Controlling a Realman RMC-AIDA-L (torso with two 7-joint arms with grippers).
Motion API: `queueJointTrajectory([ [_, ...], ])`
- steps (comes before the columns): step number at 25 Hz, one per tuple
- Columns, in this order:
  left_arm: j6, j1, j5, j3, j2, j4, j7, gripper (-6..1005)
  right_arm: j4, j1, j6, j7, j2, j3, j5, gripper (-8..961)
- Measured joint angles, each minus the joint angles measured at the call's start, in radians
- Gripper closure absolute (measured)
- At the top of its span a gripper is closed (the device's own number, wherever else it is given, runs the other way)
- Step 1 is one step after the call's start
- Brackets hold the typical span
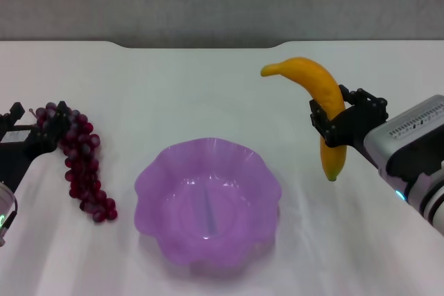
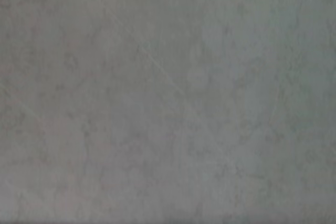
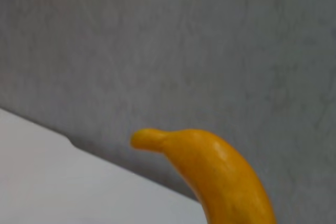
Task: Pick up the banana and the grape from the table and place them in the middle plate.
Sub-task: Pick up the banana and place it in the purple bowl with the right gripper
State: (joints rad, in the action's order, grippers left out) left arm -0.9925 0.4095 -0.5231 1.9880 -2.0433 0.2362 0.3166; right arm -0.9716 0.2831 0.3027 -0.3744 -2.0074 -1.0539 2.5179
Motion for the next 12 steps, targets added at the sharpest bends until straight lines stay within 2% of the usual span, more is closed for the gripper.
queueJointTrajectory([
  [12, 0.001, 0.001, 0.000, 0.000, 0.000, 0.000, 0.000, 117, 0.095, 0.005, 0.258, 0.001, 0.001, 0.101, 0.025, 431],
])
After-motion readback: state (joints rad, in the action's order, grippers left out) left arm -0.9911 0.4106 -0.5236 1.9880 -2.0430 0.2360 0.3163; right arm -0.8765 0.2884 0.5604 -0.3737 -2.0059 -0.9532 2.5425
